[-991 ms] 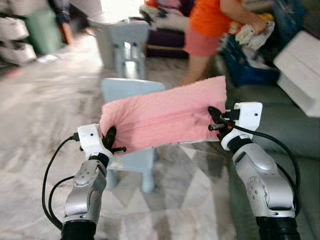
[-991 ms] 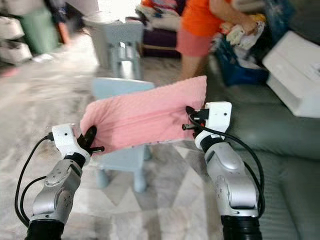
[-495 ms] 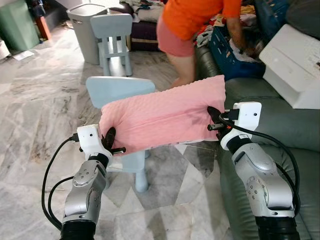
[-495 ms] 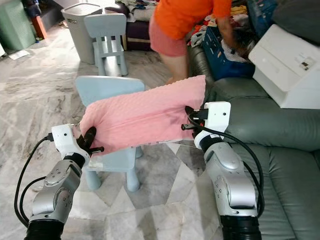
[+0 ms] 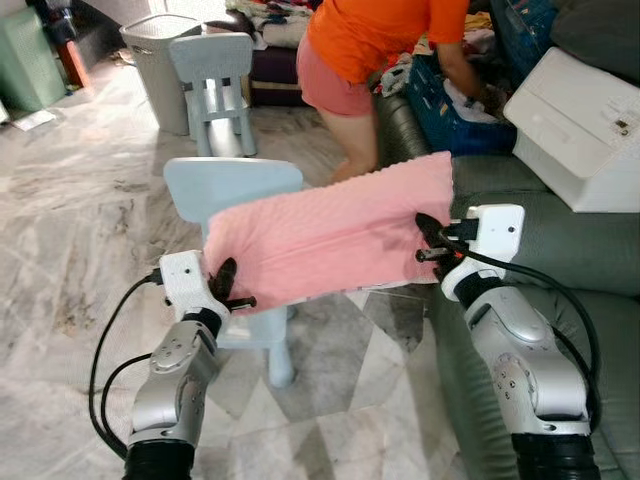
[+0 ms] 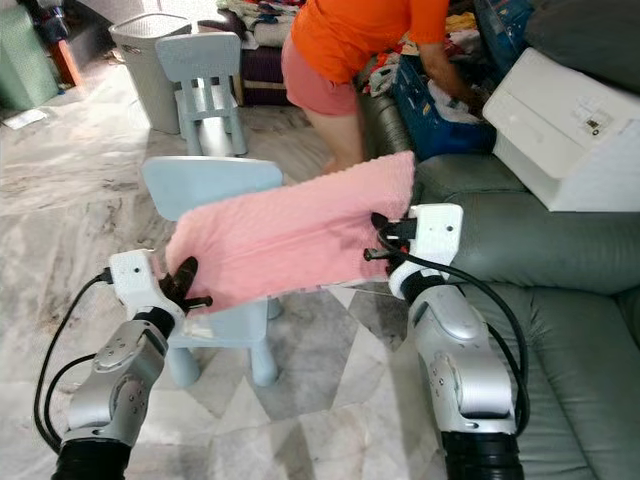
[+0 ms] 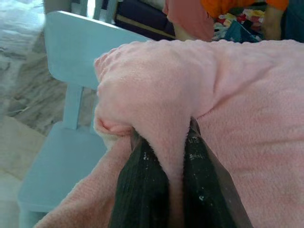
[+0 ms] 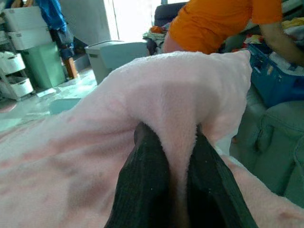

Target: Move the pillow to the sofa

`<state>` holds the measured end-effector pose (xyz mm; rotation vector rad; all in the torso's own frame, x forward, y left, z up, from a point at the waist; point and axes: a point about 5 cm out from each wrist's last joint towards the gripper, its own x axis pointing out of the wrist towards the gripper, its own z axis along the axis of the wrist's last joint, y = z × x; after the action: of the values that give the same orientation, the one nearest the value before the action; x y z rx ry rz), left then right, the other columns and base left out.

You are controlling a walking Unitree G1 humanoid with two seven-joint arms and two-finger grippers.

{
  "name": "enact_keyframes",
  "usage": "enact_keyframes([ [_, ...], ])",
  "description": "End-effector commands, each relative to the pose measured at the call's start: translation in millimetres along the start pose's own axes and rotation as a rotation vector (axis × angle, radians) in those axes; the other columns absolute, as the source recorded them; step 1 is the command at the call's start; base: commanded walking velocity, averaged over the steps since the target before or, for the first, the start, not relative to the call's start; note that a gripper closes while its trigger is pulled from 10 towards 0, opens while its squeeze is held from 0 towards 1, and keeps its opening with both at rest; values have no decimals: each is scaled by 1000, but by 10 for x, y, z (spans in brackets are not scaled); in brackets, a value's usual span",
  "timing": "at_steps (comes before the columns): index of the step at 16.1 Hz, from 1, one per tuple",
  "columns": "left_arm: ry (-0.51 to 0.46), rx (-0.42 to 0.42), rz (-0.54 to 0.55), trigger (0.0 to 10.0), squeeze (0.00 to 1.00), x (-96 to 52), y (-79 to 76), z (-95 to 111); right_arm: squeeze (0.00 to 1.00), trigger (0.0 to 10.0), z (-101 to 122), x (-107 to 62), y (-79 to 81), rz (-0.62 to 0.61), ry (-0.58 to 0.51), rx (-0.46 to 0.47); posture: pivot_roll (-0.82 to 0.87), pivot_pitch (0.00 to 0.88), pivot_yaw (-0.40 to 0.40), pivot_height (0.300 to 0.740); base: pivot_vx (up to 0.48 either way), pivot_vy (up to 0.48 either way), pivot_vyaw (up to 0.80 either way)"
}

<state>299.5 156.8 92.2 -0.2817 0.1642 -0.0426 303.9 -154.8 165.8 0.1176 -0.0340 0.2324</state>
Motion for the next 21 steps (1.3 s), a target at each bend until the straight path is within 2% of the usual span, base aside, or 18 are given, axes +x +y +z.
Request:
enact_keyframes([
  [1,-1,5,10,10000,0,-4,36,21,0,10000,70,10,16,-3,-32,-5,-173,0,-17,740,0,289,0],
  [17,11,10,0,10000,0,6,12,12,0,10000,71,6,21,-6,-33,-8,-177,0,-13,740,0,332,0],
  [21,-6,37,-22,10000,0,8,-15,26,0,10000,74,6,16,-9,-34,-6,-177,0,-13,740,0,0,0],
])
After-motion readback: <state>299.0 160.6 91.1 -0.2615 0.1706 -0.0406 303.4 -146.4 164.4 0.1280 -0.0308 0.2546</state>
